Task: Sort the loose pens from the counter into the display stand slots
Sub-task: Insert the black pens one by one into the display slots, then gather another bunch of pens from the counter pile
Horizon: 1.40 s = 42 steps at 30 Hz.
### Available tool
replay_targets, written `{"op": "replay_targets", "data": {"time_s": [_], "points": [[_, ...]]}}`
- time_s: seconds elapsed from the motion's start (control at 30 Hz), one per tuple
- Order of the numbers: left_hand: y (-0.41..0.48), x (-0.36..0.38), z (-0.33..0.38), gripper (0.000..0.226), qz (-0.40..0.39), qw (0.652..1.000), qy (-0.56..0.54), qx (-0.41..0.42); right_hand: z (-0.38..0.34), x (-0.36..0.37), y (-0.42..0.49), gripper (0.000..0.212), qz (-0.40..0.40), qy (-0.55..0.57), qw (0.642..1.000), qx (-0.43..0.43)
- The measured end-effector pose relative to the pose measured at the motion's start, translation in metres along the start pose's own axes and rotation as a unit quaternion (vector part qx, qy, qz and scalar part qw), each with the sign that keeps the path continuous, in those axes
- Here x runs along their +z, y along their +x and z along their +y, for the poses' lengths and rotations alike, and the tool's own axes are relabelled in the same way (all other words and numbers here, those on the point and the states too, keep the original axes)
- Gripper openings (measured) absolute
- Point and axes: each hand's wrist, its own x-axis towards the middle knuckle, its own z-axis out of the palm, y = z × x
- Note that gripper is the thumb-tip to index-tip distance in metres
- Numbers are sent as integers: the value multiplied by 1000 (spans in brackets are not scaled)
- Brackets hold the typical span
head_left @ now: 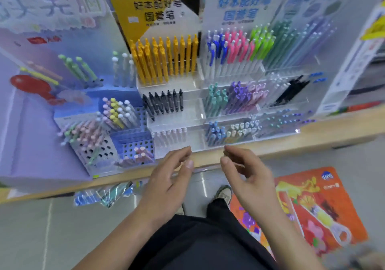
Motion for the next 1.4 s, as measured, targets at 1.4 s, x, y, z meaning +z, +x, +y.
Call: {"op": "replay_targets", "data": {"time_s": [1.4], "points": [[103,619,228,51,-327,912,135,208,189,-588,-12,20,419,-31,895,147]]}}
